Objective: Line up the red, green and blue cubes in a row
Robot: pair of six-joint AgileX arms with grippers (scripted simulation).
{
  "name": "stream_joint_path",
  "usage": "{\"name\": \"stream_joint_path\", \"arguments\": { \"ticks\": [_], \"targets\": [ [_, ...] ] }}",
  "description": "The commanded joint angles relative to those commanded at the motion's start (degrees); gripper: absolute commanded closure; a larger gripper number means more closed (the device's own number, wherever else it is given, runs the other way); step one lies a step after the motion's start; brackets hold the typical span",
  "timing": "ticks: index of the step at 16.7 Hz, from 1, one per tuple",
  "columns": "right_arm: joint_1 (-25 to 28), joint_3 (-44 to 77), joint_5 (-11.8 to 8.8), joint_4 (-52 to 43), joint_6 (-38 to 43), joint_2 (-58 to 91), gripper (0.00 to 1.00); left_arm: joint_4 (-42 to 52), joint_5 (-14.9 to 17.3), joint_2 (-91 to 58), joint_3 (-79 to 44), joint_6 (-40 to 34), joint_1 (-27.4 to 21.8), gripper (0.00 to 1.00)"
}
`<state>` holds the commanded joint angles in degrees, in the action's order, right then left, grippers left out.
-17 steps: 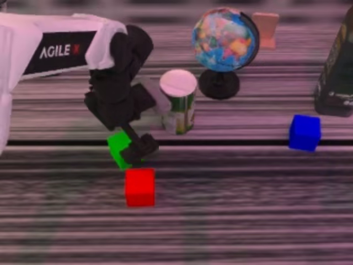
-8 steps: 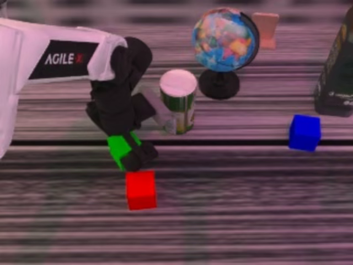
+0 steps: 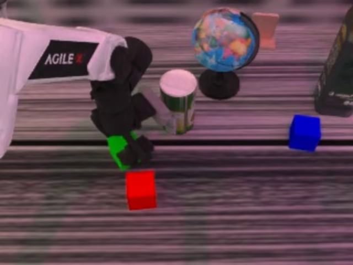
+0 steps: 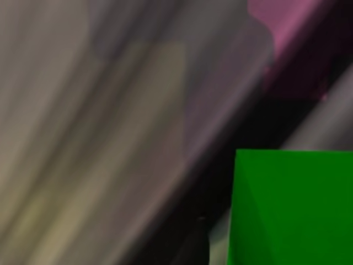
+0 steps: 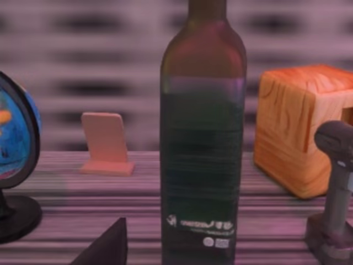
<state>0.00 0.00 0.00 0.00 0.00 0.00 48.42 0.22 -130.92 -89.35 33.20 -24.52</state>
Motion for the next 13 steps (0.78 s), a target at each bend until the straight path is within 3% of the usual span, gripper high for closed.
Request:
{"name": "stream_joint_path", "arguments": {
  "ticks": [3, 4, 13],
  "targets": [
    [0.0, 0.0, 0.0, 0.0, 0.0, 0.0, 0.0, 0.0, 0.0, 0.0, 0.0, 0.0, 0.0, 0.98],
    [0.0, 0.0, 0.0, 0.0, 0.0, 0.0, 0.0, 0.0, 0.0, 0.0, 0.0, 0.0, 0.0, 1.0],
    [0.0, 0.0, 0.0, 0.0, 0.0, 0.0, 0.0, 1.0, 0.7, 1.6, -0.5, -0.4, -0.2, 1.0]
  ]
}}
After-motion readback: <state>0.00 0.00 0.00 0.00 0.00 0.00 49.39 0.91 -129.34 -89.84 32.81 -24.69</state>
